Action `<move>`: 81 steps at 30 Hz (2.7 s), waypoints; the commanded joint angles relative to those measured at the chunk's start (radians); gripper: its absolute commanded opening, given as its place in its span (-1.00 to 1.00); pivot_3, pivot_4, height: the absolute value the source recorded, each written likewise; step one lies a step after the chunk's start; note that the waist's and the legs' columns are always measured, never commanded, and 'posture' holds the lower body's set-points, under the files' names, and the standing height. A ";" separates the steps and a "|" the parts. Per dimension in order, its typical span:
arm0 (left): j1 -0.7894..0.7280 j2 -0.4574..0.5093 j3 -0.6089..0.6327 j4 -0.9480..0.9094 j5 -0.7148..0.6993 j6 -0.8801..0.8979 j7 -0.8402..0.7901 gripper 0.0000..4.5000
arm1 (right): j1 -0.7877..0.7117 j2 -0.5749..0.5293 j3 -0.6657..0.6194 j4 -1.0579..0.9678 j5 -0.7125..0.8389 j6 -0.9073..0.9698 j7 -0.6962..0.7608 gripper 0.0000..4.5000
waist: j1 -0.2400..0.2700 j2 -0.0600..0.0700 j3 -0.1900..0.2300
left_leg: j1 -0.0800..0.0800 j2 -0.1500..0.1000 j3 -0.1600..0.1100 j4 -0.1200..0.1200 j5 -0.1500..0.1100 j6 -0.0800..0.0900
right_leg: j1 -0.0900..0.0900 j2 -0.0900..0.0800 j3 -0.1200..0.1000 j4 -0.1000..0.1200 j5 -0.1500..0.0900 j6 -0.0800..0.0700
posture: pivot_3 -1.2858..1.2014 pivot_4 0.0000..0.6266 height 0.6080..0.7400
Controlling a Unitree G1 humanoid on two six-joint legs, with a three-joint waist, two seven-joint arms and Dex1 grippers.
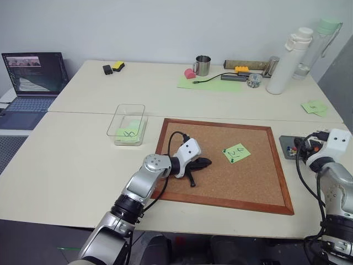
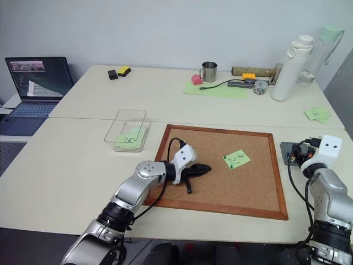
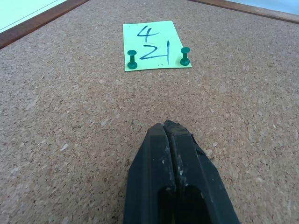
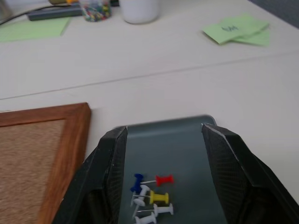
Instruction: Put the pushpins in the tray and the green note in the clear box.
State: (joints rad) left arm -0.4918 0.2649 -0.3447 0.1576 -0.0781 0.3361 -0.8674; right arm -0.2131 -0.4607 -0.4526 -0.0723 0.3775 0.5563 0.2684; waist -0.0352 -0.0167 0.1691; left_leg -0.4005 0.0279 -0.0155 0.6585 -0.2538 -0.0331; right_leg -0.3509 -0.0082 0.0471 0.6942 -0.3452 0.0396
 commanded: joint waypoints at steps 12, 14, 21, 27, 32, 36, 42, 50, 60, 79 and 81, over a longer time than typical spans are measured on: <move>0.004 0.021 -0.003 0.044 0.016 0.013 -0.001 -1.00 | 0.166 0.036 0.399 -0.307 -0.021 -0.021 0.167 0.16 | 0.000 0.000 0.000 | 0.000 0.000 -0.001 0.000 0.000 0.000 | 0.000 0.000 -0.001 -0.002 0.000 0.000 | 0.03 -0.52 1.00; 0.004 0.020 -0.003 0.043 0.017 0.013 -0.001 -1.00 | 0.162 0.028 0.433 -0.275 -0.073 -0.034 0.159 0.16 | 0.000 0.000 0.000 | 0.000 0.000 -0.001 0.000 0.000 0.000 | 0.000 0.001 -0.001 -0.002 0.000 0.000 | 0.03 -0.52 1.00; 0.011 0.023 -0.002 0.035 0.017 0.014 0.002 -1.00 | 0.145 0.048 0.449 -0.241 -0.092 -0.039 0.162 0.16 | 0.001 0.000 0.000 | 0.000 0.000 -0.001 0.000 0.000 0.000 | 0.000 0.001 -0.001 -0.002 0.000 0.000 | 0.03 -0.52 1.00; 0.013 0.022 -0.001 0.033 0.017 0.014 0.004 -1.00 | 0.150 0.055 0.452 -0.240 -0.085 -0.042 0.179 -0.22 | 0.001 0.000 0.000 | 0.000 0.000 -0.001 0.000 0.000 0.000 | 0.000 0.001 -0.001 -0.002 0.000 0.000 | 0.03 -0.52 1.00; 0.013 0.022 -0.001 0.033 0.016 0.013 0.004 -1.00 | 0.153 0.059 0.453 -0.248 -0.085 -0.045 0.184 -0.66 | 0.001 0.000 0.000 | 0.000 0.000 -0.001 0.000 0.000 0.000 | 0.000 0.001 -0.001 -0.002 0.000 0.000 | 0.03 -0.52 1.00; 0.012 0.020 -0.002 0.034 0.016 0.011 0.003 -1.00 | 0.154 0.059 0.449 -0.260 -0.082 -0.054 0.189 -0.99 | 0.001 -0.001 0.000 | 0.000 0.000 -0.001 0.000 0.000 0.000 | 0.000 0.001 -0.001 -0.002 0.000 0.000 | 0.03 -0.52 1.00; 0.008 0.017 -0.003 0.042 0.016 0.009 0.004 -1.00 | 0.164 0.078 0.394 -0.330 -0.004 -0.060 0.206 -0.99 | 0.001 -0.001 0.000 | 0.000 0.000 -0.001 0.000 0.000 0.000 | 0.000 0.001 -0.001 -0.002 0.000 0.000 | 0.03 -0.52 1.00; 0.005 0.016 -0.004 0.052 0.018 0.003 0.004 -1.00 | 0.168 0.086 0.316 -0.397 0.048 -0.059 0.175 -0.99 | 0.002 -0.001 0.001 | -0.001 0.000 -0.001 0.000 0.000 0.000 | 0.000 0.000 -0.001 -0.002 0.000 0.000 | 0.03 -0.52 1.00; -0.004 0.013 -0.002 0.064 0.019 -0.003 0.005 -1.00 | 0.059 0.023 0.108 -0.133 -0.079 -0.068 -0.064 -0.99 | 0.004 -0.001 0.001 | 0.000 -0.001 -0.001 0.001 0.000 0.000 | 0.001 0.000 -0.001 -0.002 0.000 0.000 | 0.03 -0.52 1.00; 0.024 0.033 0.009 0.020 0.014 0.019 0.018 -1.00 | -0.087 -0.058 0.001 0.189 -0.054 -0.086 -0.050 -0.15 | -0.002 0.000 0.000 | 0.000 0.000 0.001 -0.001 0.000 0.000 | 0.001 0.000 0.000 -0.003 0.001 -0.002 | 0.03 -0.52 1.00; 0.022 0.033 0.007 0.020 0.013 0.020 0.017 -1.00 | -0.076 -0.051 0.004 0.145 -0.035 -0.101 -0.021 -0.15 | -0.002 0.000 0.000 | 0.000 0.001 0.000 -0.001 0.000 0.000 | 0.001 0.001 0.000 -0.003 0.001 -0.002 | 0.03 -0.52 1.00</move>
State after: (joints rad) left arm -0.4888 0.2717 -0.3453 0.1558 -0.0822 0.3264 -0.8616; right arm -0.2889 -0.5079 -0.4212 0.1419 0.3121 0.4996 0.2174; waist -0.0370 -0.0166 0.1692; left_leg -0.4005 0.0284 -0.0152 0.6578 -0.2537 -0.0331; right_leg -0.3502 -0.0075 0.0472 0.6908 -0.3442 0.0379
